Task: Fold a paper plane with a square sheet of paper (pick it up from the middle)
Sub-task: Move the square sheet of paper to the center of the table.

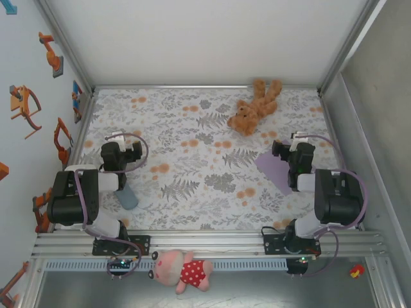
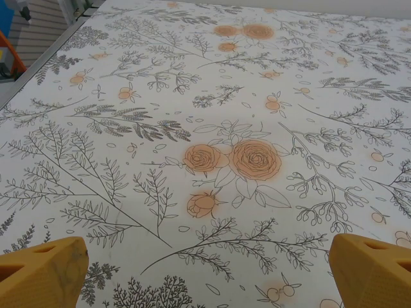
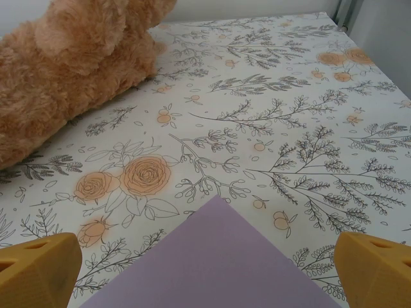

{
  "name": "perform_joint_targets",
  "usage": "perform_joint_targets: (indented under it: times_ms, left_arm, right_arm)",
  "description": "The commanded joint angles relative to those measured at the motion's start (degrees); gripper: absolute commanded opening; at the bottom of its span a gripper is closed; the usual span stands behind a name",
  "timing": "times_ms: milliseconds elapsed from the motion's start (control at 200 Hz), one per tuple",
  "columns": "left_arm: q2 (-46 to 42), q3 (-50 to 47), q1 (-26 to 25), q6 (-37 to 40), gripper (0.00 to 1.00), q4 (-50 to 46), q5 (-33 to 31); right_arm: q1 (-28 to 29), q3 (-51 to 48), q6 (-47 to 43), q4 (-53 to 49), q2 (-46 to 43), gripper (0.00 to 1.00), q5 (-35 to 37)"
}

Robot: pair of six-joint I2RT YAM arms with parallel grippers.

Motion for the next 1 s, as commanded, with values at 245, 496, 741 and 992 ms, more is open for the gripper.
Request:
perform_joint_targets:
  times_ms: [245, 496, 741, 992]
  left_arm:
    - [0.0, 0.9, -0.3, 0.7, 0.96, 0.6, -0.3]
    - [0.0, 0.9, -0.3, 0.6, 0.96, 0.6, -0.2]
    - [0.0, 0.9, -0.3, 0.7, 0.96, 0.6, -0.1]
    - [-0.7, 0.7, -0.4, 0.7, 0.96, 0.7, -0.4]
  right_arm:
    - [0.0, 0.4, 0.6, 1.3, 0.5, 0.99, -0.4]
    - [0.0, 0.5, 0.5, 1.3, 0.6, 0.99, -0.3]
    - [0.0, 0.6, 0.5, 1.1, 0.5, 0.99, -0.2]
    - [0.0, -0.3, 0.4, 1.5, -1.4, 0.99, -0.9]
